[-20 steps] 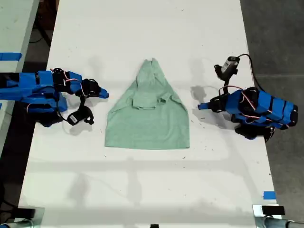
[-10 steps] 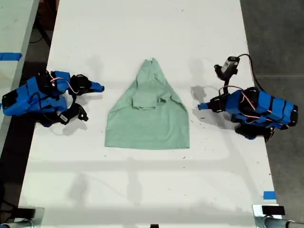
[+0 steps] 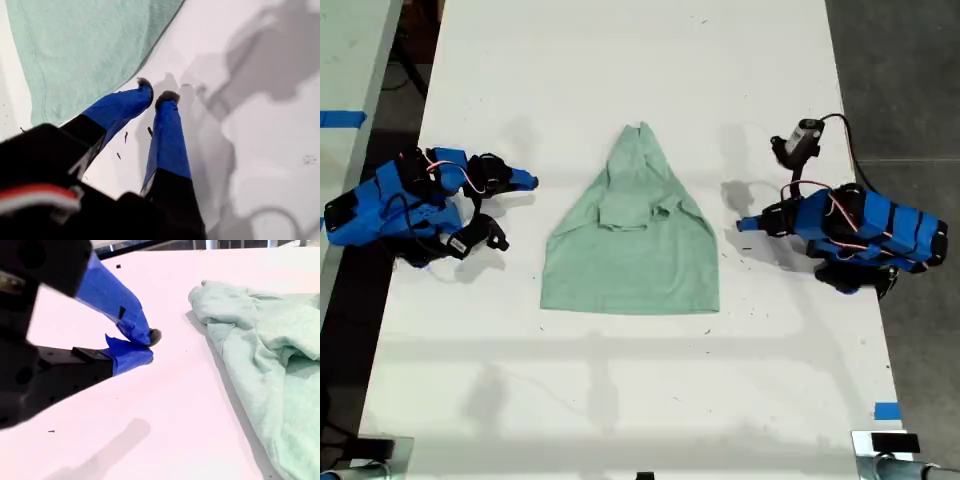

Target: Fold t shirt

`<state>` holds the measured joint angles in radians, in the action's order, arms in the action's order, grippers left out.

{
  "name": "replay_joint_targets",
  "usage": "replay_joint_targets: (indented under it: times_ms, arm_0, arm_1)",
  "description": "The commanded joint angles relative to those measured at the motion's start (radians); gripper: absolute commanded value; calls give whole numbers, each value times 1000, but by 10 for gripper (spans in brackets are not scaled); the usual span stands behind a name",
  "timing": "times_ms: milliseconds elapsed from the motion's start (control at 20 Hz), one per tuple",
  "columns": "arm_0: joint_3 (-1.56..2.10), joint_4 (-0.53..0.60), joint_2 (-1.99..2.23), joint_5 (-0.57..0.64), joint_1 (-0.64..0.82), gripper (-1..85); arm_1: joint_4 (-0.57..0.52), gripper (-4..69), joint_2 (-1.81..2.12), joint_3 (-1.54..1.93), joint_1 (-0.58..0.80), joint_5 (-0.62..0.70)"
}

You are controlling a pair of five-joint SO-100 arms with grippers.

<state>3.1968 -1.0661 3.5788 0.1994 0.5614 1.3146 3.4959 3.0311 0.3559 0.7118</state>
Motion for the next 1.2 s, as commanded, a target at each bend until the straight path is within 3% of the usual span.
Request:
replay_joint_targets:
  times_ms: [0, 1150]
  arm_0:
    - [11, 0, 8, -9, 8, -2]
    - [14, 0, 8, -15, 20, -2]
  arm_1:
    - [9, 53, 6, 80, 2, 14]
    - [9, 53, 6, 80, -25, 6]
